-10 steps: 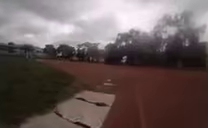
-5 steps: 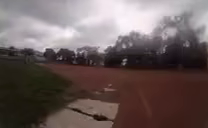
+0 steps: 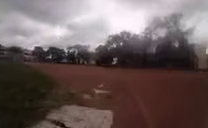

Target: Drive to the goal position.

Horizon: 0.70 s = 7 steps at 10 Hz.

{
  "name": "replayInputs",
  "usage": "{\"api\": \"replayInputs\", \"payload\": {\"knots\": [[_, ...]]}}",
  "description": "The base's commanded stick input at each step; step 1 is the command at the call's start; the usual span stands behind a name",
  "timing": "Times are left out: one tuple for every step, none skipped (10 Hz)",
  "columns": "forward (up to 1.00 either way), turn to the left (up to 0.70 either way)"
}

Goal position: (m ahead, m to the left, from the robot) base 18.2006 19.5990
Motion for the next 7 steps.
{"api": "replayInputs", "payload": {"knots": [[0.70, -0.35], [0.70, -0.35], [0.70, -0.35], [0.70, -0.35], [0.70, -0.35], [0.70, -0.35], [0.70, -0.35]]}}
